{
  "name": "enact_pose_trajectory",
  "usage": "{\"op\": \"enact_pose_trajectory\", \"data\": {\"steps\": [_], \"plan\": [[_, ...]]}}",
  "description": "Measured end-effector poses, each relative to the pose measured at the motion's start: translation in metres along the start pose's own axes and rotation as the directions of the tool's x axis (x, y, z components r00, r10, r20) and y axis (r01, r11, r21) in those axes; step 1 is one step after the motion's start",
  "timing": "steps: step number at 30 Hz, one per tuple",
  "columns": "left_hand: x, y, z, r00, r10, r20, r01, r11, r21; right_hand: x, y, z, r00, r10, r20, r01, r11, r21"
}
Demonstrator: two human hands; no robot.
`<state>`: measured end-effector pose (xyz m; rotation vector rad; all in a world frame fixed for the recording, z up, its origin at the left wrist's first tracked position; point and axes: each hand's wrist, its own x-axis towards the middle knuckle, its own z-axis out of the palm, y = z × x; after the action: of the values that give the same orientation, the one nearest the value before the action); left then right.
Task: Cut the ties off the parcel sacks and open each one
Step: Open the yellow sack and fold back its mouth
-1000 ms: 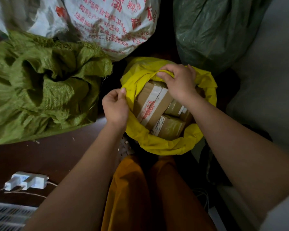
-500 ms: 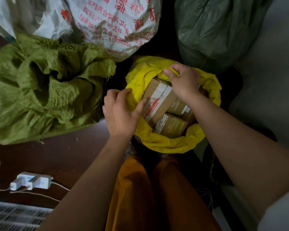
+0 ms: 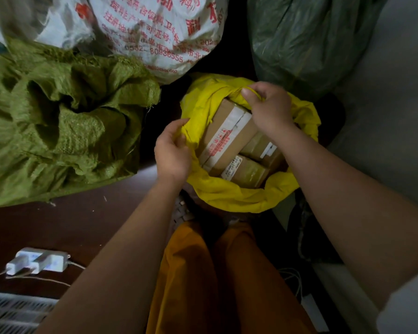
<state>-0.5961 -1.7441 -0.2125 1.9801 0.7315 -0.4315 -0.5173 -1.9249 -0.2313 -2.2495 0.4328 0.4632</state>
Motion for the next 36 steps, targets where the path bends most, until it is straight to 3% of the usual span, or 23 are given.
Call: {"op": "enact_pose_trajectory", "data": {"steps": [3, 8, 12, 14, 17, 20, 27, 31, 36], "plan": [[-0.009, 0.003, 0.001, 0.998, -0.005, -0.068, 0.028, 0.940, 0.340, -0.007, 0.003, 0.000, 0.998, -0.049, 0.027, 0.050, 0.998, -0.039], [-0.026, 0.001, 0.003, 0.971, -0.165, 0.175, 0.107, 0.948, 0.300, -0.020, 0.005, -0.012, 0.991, -0.091, 0.098, 0.100, 0.991, -0.091], [-0.030, 0.009, 0.009, 0.985, -0.085, 0.148, 0.033, 0.947, 0.319, -0.039, 0.013, -0.029, 1.000, -0.021, -0.012, 0.020, 1.000, -0.022], [-0.029, 0.013, 0.010, 0.992, -0.043, 0.119, 0.009, 0.963, 0.269, -0.054, 0.024, -0.036, 0.988, 0.041, -0.149, -0.052, 0.996, -0.073], [-0.030, 0.021, 0.014, 0.999, -0.002, 0.047, -0.005, 0.988, 0.157, -0.079, 0.045, -0.040, 0.910, 0.268, -0.317, -0.323, 0.937, -0.136], [-0.036, 0.027, 0.025, 0.995, 0.000, -0.102, 0.008, 0.996, 0.084, -0.097, 0.060, -0.038, 0.816, 0.509, -0.275, -0.524, 0.852, 0.023], [-0.040, 0.030, 0.040, 0.994, 0.056, -0.089, -0.043, 0.989, 0.141, -0.102, 0.068, -0.032, 0.859, 0.443, -0.257, -0.375, 0.886, 0.273], [-0.028, 0.024, 0.026, 0.986, 0.089, -0.139, -0.076, 0.992, 0.099, -0.098, 0.084, -0.055, 0.798, 0.448, -0.403, -0.292, 0.872, 0.392], [-0.031, 0.022, 0.029, 0.988, 0.123, -0.094, -0.113, 0.988, 0.108, -0.098, 0.086, -0.061, 0.821, 0.436, -0.368, -0.279, 0.869, 0.408]]}}
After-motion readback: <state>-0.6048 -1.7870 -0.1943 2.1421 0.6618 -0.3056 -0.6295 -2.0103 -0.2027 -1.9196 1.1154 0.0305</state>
